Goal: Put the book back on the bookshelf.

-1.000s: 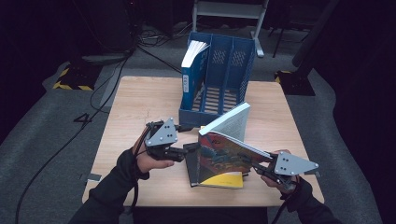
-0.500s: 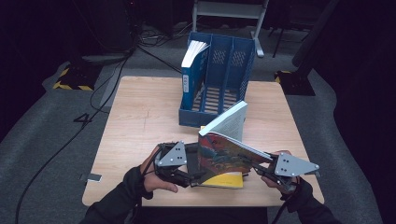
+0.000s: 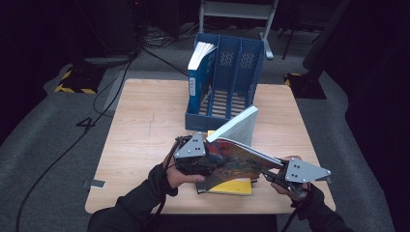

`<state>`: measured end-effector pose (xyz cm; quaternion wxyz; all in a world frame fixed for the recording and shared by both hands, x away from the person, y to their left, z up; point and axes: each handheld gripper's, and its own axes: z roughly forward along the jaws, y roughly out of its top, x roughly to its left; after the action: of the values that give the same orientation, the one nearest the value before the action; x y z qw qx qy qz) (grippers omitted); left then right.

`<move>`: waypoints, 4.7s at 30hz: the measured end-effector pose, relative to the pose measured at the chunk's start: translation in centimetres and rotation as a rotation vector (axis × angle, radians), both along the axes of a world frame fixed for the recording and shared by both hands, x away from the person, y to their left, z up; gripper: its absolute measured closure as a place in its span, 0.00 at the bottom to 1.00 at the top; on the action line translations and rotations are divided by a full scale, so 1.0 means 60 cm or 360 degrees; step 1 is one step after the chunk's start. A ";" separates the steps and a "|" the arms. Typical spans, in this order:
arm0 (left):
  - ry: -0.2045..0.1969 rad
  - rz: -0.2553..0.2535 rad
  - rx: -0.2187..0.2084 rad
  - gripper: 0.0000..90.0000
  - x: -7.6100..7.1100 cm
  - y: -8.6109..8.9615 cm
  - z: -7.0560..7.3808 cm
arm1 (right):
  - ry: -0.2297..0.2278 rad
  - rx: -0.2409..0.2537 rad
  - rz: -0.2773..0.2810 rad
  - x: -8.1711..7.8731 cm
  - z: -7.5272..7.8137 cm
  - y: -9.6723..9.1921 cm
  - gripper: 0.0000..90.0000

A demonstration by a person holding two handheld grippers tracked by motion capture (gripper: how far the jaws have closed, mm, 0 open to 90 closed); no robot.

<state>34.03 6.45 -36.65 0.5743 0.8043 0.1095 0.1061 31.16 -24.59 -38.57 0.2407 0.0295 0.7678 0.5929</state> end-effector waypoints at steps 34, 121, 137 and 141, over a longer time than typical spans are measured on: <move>-0.0111 -0.0056 0.0052 0.78 0.005 -0.022 0.066 | 0.0203 -0.0047 -0.0231 0.028 -0.031 -0.038 0.62; -0.0147 0.0697 -0.0105 0.82 0.206 0.017 0.182 | 0.0825 -0.0444 -0.0763 0.133 -0.181 -0.166 0.27; -0.0088 0.0898 -0.0064 0.82 0.276 -0.033 0.181 | 0.0830 -0.0476 -0.0769 0.133 -0.186 -0.163 0.28; -0.0077 0.0960 -0.0066 0.82 0.290 -0.043 0.178 | 0.0828 -0.0468 -0.0768 0.132 -0.186 -0.163 0.28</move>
<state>51.41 3.89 -25.94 0.5356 0.7209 0.3318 0.2887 39.10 -34.39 -49.73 0.1720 0.3240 0.8511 0.3755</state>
